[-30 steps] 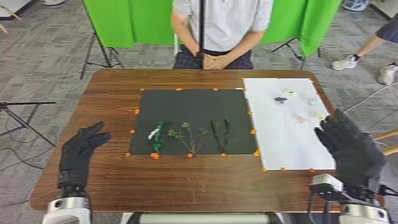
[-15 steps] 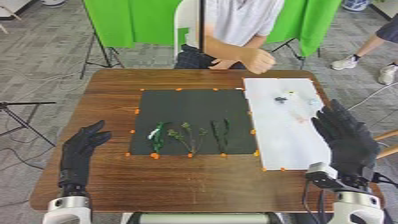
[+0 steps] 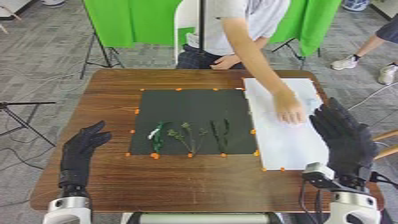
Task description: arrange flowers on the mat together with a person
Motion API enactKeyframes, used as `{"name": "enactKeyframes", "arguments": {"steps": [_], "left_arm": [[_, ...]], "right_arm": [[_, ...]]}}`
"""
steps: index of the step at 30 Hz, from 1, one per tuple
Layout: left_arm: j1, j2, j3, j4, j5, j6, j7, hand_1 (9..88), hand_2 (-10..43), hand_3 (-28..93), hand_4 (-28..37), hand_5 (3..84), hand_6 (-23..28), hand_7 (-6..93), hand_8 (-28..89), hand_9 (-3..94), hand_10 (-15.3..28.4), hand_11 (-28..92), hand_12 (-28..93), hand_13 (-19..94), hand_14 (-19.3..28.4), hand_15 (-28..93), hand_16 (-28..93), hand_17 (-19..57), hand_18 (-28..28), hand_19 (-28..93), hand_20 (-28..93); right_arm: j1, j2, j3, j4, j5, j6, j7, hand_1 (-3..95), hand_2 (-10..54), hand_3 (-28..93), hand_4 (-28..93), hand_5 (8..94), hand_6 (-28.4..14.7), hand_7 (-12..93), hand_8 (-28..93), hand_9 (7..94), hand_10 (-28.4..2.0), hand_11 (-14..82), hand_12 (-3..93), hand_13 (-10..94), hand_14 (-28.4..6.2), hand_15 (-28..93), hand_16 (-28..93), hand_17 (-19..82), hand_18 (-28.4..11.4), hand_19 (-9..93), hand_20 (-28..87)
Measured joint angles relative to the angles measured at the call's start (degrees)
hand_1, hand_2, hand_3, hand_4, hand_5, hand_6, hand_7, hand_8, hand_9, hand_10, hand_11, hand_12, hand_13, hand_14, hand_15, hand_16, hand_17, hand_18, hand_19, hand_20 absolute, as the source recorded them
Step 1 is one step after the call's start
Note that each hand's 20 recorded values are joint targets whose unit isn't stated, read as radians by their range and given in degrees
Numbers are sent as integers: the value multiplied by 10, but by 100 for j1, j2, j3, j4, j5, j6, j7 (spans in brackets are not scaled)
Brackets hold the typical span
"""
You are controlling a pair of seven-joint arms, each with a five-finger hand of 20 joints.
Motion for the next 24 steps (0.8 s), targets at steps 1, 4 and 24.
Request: {"name": "enactKeyframes", "arguments": {"steps": [1, 4, 24], "left_arm": [[0, 0, 0, -1, 0, 0, -2, 184, 105, 641, -283, 504, 39, 139, -65, 537, 159, 215, 128, 415, 191, 233, -18, 102, 129, 127, 186], [6, -3, -3, -3, 0, 1, -5, 184, 105, 640, -283, 504, 39, 139, -65, 537, 158, 216, 128, 415, 190, 233, -19, 101, 129, 126, 186], [19, -15, -4, -7, 0, 3, -20, 181, 108, 640, -283, 504, 40, 140, -65, 537, 160, 215, 128, 415, 190, 234, -19, 101, 129, 128, 186]], "right_arm": [[-3, -3, 4, 1, -2, -3, 0, 61, -95, 635, -281, 427, -2, 109, -92, 396, -140, 40, 113, 308, -131, 96, 119, 184, -147, 12, 262], [15, -8, 57, 26, -2, -21, 8, 239, -95, 257, -215, 434, 0, 121, -98, 408, -138, 43, 114, 318, -128, 101, 117, 189, -146, 13, 266], [-6, 10, -24, -27, -26, 401, -20, 89, -38, 752, -208, 464, 1, 137, -103, 433, -138, 49, 117, 336, -130, 114, 114, 196, -141, 13, 275]]}}
